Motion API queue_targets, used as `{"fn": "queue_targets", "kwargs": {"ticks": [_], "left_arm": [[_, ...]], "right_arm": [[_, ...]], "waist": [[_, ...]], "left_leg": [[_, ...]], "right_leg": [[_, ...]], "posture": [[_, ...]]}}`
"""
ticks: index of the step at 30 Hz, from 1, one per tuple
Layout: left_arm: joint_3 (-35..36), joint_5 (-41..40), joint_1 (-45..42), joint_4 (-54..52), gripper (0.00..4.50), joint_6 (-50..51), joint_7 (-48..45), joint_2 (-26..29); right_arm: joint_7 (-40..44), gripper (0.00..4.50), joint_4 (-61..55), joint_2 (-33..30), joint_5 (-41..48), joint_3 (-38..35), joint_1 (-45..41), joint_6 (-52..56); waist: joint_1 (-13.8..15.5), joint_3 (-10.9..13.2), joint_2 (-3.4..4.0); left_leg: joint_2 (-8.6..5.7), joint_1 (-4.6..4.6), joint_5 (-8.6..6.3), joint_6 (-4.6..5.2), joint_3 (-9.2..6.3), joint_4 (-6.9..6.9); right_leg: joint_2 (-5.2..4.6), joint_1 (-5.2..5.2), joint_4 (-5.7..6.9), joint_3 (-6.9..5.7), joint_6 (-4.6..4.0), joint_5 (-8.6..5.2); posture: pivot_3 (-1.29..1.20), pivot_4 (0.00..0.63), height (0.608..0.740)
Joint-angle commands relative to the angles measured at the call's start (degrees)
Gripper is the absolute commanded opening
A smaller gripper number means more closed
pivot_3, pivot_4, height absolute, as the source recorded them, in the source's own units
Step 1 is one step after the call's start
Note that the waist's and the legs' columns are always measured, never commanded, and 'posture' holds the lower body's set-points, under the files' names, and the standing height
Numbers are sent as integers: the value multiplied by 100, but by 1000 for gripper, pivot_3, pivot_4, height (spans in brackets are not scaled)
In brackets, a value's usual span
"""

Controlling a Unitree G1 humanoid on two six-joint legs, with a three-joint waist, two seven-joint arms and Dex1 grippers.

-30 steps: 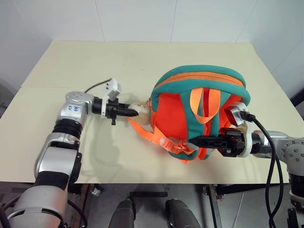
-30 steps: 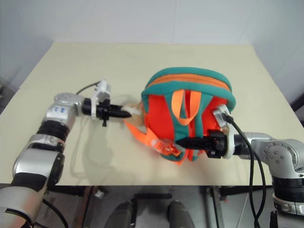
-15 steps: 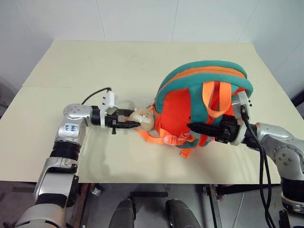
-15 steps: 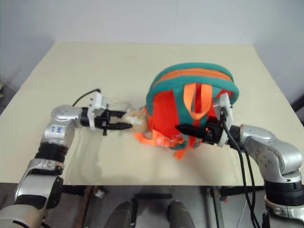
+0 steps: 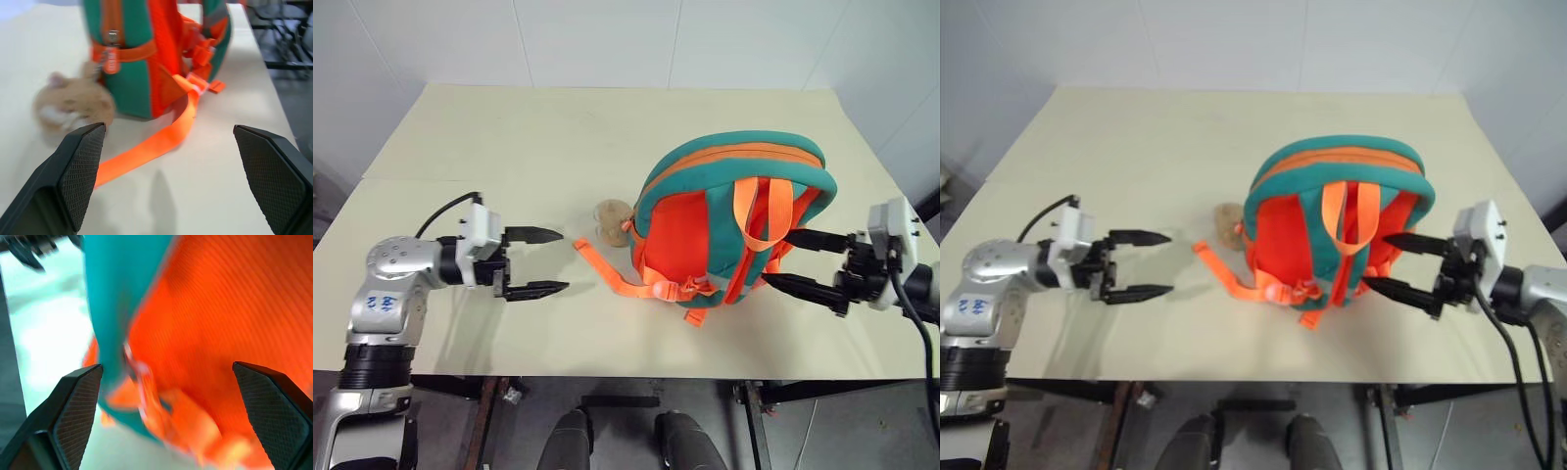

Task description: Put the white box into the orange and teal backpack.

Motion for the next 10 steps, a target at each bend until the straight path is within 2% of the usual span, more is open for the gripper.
{"fn": "queue_targets", "kwargs": {"ticks": [1,10], "left_arm": [[159,-188,79,-271,4462,-82,108,21],[239,-392,170,-422,4462,-3,111,132]], "right_arm": [[230,4491,137,-91,-222,-380,139,-573],[704,4491,654,-244,-343,-331,-68,-968]], "waist": [[-4,0,0],[-28,0,1]], "left_leg": [[0,0,0,0,1,0],[3,7,0,-1,12,0]], "right_leg": [[1,0,0,0,0,0],[6,-1,3,10,2,1]], "posture": [[0,150,740],[0,150,740]]}}
